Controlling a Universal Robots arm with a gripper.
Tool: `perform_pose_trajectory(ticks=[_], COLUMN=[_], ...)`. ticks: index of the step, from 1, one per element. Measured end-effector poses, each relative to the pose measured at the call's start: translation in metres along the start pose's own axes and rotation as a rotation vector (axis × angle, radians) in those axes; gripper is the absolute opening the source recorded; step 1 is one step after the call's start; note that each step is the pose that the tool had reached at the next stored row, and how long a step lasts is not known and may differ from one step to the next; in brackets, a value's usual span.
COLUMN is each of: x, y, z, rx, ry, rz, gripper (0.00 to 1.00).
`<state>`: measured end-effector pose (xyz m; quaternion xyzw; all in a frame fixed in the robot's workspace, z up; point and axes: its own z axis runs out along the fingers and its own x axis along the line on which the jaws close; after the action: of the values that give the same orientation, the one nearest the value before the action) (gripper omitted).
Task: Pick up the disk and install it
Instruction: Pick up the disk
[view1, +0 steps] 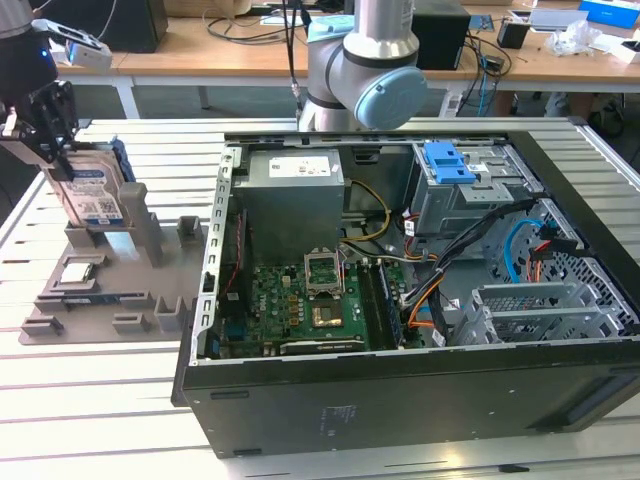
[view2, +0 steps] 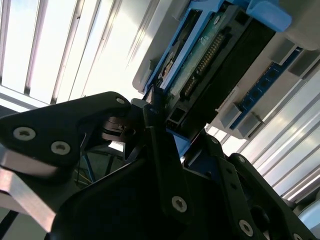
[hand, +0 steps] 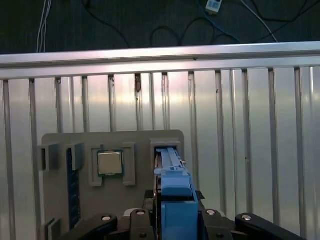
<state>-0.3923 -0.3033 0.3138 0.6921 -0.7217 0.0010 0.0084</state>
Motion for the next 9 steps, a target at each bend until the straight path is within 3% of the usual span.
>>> perform_pose_trajectory(ticks=[3, 9], x=[0.0000, 0.0001], y=[0.0001, 0.0001], z=[-0.0070, -0.0139], rx=[0.0000, 0.0000], ry=[0.0001, 0.0000], rz=[0.000, 0.000], gripper=[0.37, 0.37])
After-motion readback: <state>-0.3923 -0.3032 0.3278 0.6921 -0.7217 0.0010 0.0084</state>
